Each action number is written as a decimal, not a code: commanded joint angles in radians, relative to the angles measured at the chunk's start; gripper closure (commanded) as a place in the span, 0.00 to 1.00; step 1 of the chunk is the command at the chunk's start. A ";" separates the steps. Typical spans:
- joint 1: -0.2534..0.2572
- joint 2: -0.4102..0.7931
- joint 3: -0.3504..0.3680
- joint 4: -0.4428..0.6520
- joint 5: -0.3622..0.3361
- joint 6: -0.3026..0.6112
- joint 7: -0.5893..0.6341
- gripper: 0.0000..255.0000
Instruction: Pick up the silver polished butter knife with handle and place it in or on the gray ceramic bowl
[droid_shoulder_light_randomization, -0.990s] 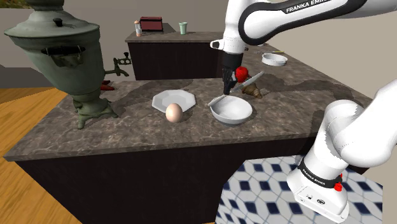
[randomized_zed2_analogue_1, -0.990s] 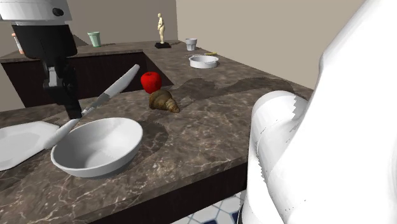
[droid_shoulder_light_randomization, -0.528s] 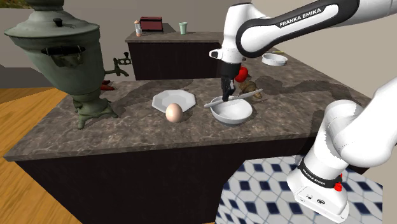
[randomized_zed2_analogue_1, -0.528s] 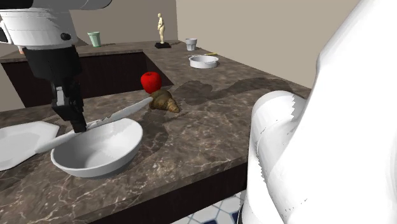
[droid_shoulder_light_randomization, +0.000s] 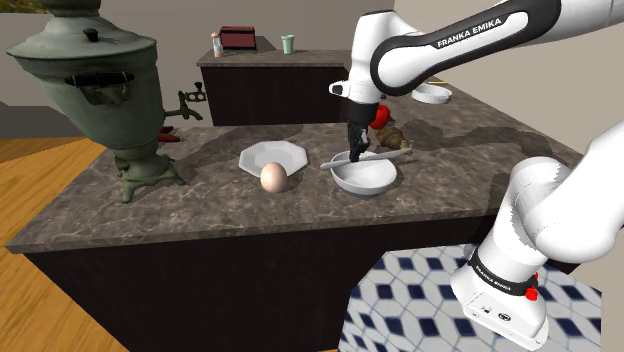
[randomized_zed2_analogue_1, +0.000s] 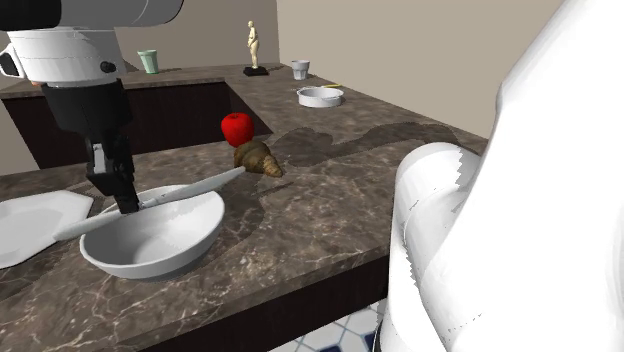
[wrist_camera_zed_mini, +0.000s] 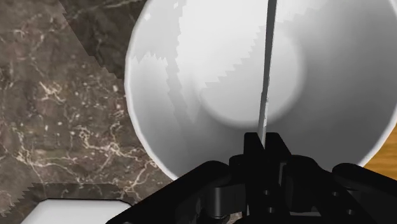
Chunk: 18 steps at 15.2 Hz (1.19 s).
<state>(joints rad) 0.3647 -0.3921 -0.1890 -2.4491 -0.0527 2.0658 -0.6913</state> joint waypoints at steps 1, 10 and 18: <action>0.000 0.000 0.000 0.000 0.000 0.001 0.000 0.00; 0.000 -0.036 0.007 0.099 0.000 -0.134 0.003 0.00; 0.000 -0.036 0.007 0.099 0.000 -0.134 0.003 0.00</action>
